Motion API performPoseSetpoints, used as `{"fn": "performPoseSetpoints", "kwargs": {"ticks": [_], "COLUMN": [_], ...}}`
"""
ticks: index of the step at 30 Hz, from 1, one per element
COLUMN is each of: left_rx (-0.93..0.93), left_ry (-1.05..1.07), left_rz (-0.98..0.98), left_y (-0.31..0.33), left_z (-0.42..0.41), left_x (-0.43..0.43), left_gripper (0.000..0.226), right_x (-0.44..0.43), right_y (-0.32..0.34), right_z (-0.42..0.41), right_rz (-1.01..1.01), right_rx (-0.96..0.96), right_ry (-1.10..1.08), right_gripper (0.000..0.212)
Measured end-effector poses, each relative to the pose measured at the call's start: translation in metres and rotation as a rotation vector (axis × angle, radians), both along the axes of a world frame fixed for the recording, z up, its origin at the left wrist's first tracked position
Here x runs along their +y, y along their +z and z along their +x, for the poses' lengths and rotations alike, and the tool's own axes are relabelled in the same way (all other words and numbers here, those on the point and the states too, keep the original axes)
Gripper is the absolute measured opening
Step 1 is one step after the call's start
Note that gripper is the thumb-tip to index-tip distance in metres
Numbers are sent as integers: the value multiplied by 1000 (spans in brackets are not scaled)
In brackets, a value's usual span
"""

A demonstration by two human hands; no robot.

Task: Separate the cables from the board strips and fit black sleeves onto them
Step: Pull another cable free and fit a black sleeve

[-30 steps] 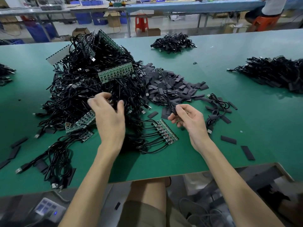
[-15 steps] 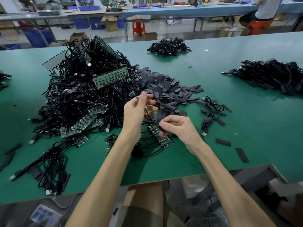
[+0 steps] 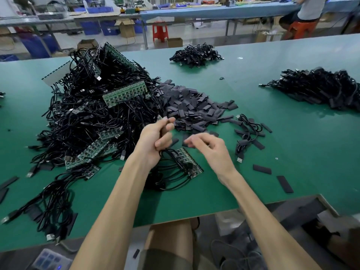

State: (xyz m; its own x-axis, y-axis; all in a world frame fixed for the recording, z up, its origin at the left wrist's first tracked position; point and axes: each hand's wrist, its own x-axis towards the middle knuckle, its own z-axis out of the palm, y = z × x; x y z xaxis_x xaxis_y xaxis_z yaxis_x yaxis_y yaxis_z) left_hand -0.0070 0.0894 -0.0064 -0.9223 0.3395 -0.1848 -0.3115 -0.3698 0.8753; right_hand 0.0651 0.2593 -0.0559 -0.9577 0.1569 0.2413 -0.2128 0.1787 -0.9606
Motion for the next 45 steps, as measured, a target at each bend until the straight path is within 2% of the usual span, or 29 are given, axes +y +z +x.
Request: {"fn": "performPoseSetpoints", "kwargs": {"ticks": [2,4,8,11,14,22,25,28,35,41,45], "left_rx": [54,175,498,655,664,600,657,801,864,833,818], "left_ry": [-108,-202,-350,-316,-270,-281,-248,-139,-138,-85,-16], "left_rz": [-112,-315,-764,-933,-970,-1025,-1077,-1152,-1080,-990,-929], "left_y": [-7,-14,-22,-26,-28,-29,-26,-23,-32,-46,-49], "left_z": [2,5,15,21,19,6,11,21,32,26,25], "left_x": [1,3,11,13,2,-47,-35,-14,10,0,0], "left_gripper": [24,26,26,31,26,26,30,31,21,14,16], "right_x": [2,2,0,-5,-7,-4,-4,-3,2,0,0], "right_y": [-1,-2,1,2,3,1,3,3,5,4,3], "right_z": [-1,-1,-1,-5,-4,-2,-1,-1,6,4,4], "right_rz": [24,98,325,633,688,467,347,292,80,79,-28], "right_rx": [31,-8,-126,-213,-251,-189,-147,-116,2,21,-36], "right_ry": [-202,-303,-290,-241,-206,-288,-350,-381,-549,-381,-210], "right_gripper": [13,24,60,65,59,31,28,24,19,21,20]}}
